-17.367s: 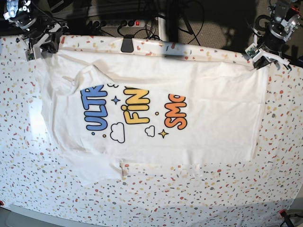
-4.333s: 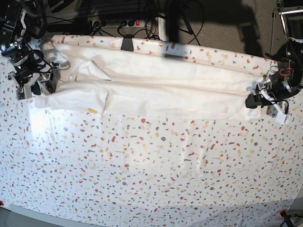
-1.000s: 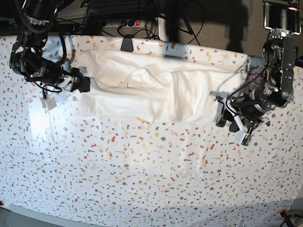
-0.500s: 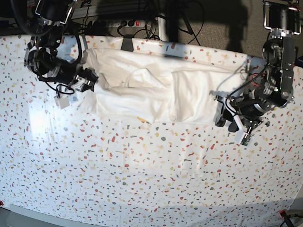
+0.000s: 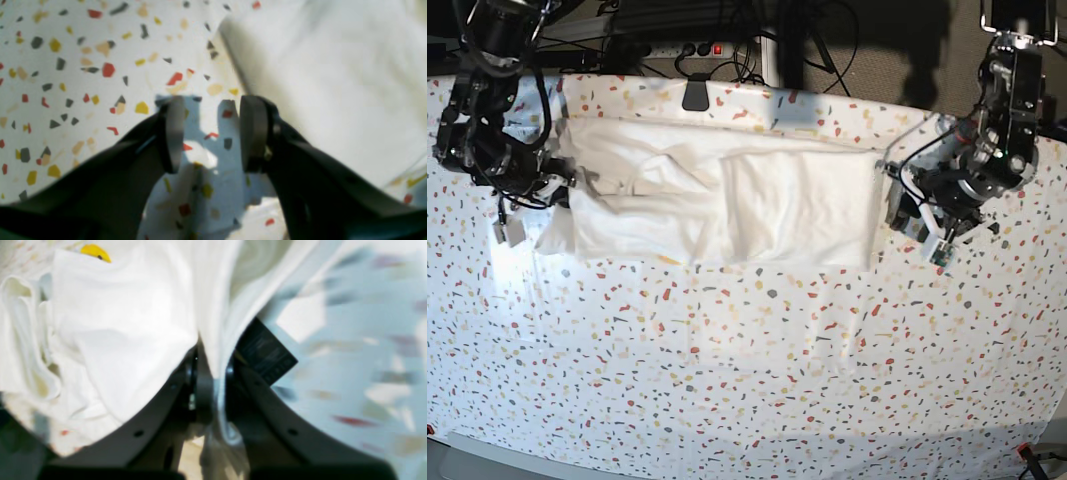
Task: Fold the T-shirt properly
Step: 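Grasp the other side with the right gripper and fold it toward the left gripper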
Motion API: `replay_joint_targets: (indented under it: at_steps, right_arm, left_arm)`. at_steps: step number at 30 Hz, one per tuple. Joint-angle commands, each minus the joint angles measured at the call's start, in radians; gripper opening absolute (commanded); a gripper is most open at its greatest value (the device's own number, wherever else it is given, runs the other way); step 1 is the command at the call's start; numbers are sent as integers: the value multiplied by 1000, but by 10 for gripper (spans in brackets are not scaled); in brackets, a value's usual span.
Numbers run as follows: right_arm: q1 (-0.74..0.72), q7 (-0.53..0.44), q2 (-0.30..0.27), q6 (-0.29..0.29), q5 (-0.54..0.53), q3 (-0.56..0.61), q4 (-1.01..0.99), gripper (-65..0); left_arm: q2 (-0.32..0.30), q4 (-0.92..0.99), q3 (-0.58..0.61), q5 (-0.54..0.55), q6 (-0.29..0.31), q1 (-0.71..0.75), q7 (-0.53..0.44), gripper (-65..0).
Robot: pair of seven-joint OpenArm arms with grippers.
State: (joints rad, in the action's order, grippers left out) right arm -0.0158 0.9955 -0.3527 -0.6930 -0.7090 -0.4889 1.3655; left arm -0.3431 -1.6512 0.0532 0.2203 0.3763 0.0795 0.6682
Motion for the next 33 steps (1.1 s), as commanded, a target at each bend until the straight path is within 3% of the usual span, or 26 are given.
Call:
replay_joint_targets:
  at_steps: [1, 5, 9, 14, 25, 28, 33]
  right_arm:
    - [-19, -18, -13, -5, -31, -3, 46, -650]
    - [-16, 32, 40, -5, -58, -1, 179, -650]
    - [-17, 45, 146, -5, -158, 0, 257, -650]
    - [-18, 37, 275, -5, -161, 84, 284, -650]
    - [-44, -99, 505, -5, 140, 432, 283, -650]
    - [-44, -129, 510, -5, 206, 496, 276, -650]
    - [-45, -172, 510, -5, 212, 601, 246, -650]
  left_arm:
    - [-10, -10, -6, -15, -15, -4, -51, -384]
    - [-4, 43, -4, -56, -18, 39, -171, -384]
    - [26, 124, 39, -71, 23, 47, -241, -384]
    - [52, 185, 133, -143, 19, 33, -288, -384]
    - [52, 193, 178, -142, 16, 28, -296, -384]
    - [52, 193, 178, -142, 16, 29, -296, -384]
    - [52, 193, 178, -141, 16, 28, -301, -384]
